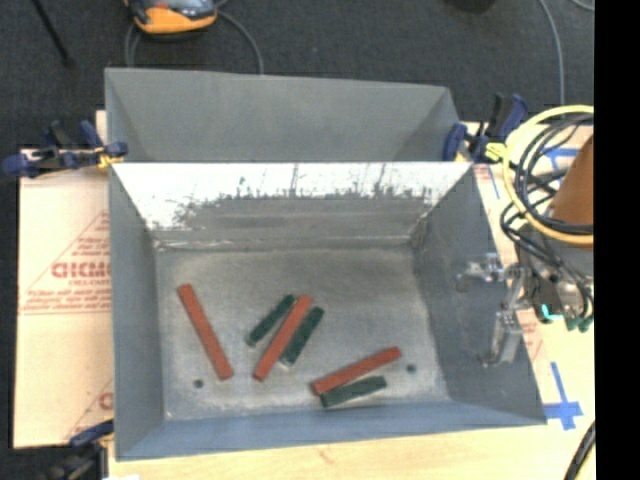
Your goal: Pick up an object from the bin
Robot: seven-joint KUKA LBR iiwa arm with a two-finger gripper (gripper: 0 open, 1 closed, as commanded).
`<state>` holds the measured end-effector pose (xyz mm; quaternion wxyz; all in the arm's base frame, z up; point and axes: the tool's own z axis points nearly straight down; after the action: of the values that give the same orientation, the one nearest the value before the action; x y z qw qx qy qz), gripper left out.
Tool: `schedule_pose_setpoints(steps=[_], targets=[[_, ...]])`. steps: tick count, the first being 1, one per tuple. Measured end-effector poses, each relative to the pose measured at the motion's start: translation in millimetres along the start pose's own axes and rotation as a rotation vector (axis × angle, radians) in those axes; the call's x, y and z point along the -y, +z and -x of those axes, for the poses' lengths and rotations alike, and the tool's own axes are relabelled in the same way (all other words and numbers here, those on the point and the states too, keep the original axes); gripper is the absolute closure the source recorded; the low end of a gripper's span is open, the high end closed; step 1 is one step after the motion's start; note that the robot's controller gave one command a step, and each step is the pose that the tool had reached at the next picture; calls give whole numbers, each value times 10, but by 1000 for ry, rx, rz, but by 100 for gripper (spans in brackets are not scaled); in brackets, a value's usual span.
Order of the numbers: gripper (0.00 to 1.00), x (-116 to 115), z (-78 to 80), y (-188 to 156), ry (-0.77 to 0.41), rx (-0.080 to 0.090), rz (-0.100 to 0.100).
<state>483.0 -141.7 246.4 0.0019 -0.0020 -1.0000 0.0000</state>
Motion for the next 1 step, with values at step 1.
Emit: schedule_pose_setpoints(steps=[1], targets=[[0, -7, 17, -40, -4, 8, -2]])
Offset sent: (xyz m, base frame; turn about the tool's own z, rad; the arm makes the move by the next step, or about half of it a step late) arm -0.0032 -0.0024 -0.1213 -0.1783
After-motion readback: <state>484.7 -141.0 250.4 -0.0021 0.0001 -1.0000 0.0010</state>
